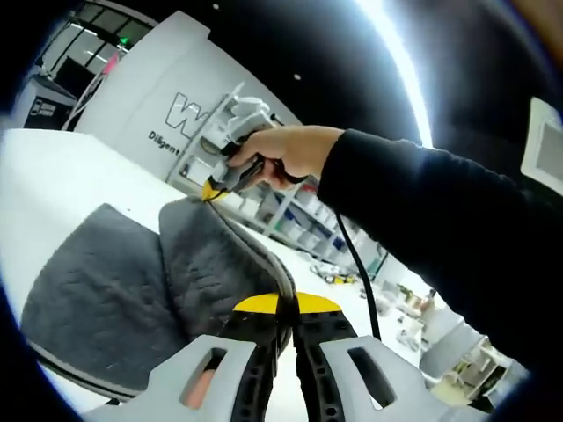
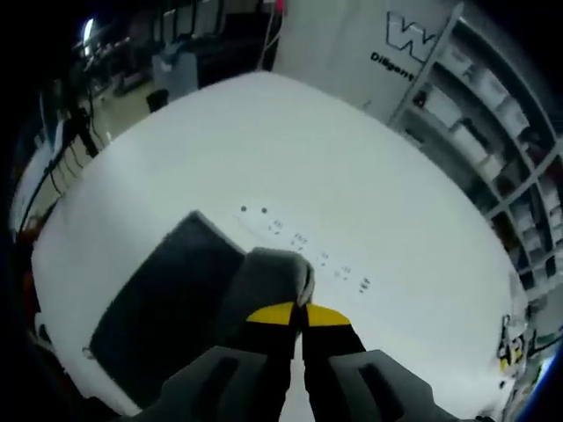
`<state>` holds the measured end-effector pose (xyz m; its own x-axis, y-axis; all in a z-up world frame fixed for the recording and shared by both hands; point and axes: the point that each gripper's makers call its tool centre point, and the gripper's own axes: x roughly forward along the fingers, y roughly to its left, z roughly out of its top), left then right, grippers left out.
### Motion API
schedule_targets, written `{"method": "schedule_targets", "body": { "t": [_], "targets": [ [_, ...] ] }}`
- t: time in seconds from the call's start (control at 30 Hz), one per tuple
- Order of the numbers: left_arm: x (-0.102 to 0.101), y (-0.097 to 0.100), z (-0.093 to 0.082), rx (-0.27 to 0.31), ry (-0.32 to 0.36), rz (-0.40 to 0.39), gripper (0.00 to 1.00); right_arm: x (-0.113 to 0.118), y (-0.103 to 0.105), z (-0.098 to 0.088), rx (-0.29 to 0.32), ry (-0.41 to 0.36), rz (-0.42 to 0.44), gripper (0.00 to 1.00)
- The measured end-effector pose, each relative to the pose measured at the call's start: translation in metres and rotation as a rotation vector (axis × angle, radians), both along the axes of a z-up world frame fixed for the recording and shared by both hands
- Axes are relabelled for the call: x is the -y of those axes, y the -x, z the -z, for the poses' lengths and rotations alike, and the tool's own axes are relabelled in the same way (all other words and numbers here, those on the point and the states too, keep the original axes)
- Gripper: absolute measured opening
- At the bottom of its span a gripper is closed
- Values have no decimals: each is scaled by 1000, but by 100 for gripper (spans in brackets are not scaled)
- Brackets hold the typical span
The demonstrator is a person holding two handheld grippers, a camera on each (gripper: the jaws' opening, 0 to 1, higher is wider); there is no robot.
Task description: Open the folded towel by lifting each exposed corner and separating the folded layers until the towel lies flat within the target outline without major curled edges
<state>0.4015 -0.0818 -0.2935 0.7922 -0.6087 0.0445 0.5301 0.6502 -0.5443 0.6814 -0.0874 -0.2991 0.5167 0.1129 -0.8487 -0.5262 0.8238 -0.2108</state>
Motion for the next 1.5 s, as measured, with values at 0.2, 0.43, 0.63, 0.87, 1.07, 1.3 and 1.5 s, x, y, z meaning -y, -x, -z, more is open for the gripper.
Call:
{"method": "schedule_targets", "body": {
  "t": [0.2, 0.43, 0.63, 0.87, 1.07, 1.3, 1.5],
  "targets": [
    [15, -1, 4, -12, -7, 14, 3, 13, -6, 4, 4, 3, -3, 0],
    [31, -2, 9, -18, -19, 27, 3, 36, -1, 2, 26, -3, 12, 0],
    [48, -4, 18, -33, -37, 43, 3, 62, -8, 6, 35, -6, 27, 0],
    [64, -4, 20, -27, -59, 53, 3, 80, 2, 4, 64, -14, 39, 0],
    [78, -8, 29, -28, -77, 53, 3, 92, 9, 13, 96, -13, 43, 0],
    [93, -7, 48, -59, -121, 66, 3, 113, 16, 26, 82, -10, 61, 0],
    [104, -5, 55, -65, -145, 82, 3, 134, 20, 33, 95, -21, 93, 0]
  ]
}}
